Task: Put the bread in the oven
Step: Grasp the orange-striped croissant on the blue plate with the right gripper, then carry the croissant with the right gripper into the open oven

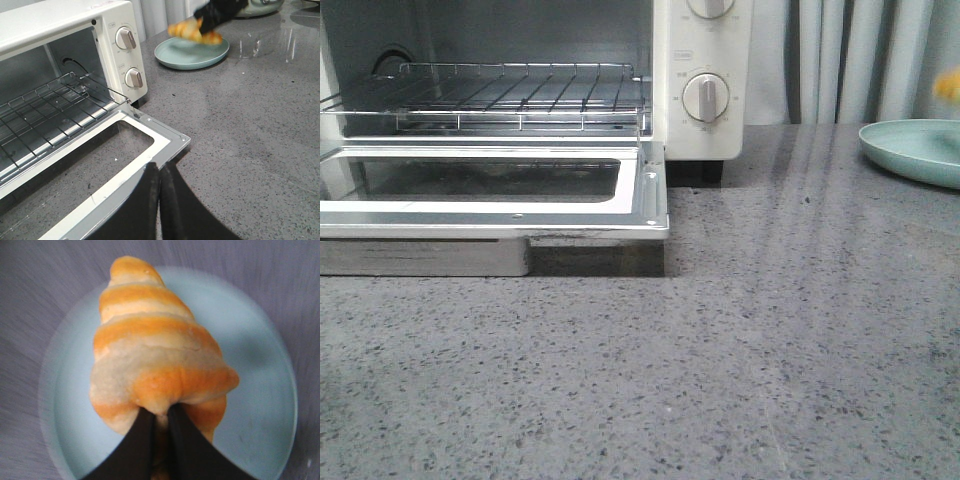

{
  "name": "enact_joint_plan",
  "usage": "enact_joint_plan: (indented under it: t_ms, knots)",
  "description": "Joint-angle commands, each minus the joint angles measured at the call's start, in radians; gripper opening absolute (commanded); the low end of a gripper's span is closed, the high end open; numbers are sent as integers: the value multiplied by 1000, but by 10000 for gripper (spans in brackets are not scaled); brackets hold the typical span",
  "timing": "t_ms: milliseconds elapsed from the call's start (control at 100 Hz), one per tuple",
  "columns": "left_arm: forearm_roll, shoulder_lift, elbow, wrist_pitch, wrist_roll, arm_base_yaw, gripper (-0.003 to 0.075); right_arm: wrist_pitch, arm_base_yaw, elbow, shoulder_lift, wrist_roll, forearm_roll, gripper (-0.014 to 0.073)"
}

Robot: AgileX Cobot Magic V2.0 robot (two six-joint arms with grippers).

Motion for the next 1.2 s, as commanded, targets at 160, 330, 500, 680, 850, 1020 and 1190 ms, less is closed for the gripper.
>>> enact_joint_plan:
  t_ms: [160,330,500,680,850,1020,1190]
  knots:
    - [-43,6,-24,-63,-8,3,-21,-93,276,-236,-241,-80,1,-69]
    - [-43,6,-24,-63,-8,3,-21,-84,572,-342,-232,-132,-2,-69]
    - [-47,6,-24,-63,-8,3,-21,-97,831,-352,-153,-132,-73,-69]
    - [-49,6,-24,-57,-8,3,-21,-89,956,-352,10,-132,-127,-69]
    - [-76,6,-24,-52,-8,3,-21,-114,941,-352,150,-132,-133,-69]
    - [-79,6,-24,-52,-8,3,-22,-147,884,-373,245,-130,-133,-69]
    - [-79,6,-24,-52,-8,3,-21,-153,851,-419,294,-126,-133,-69]
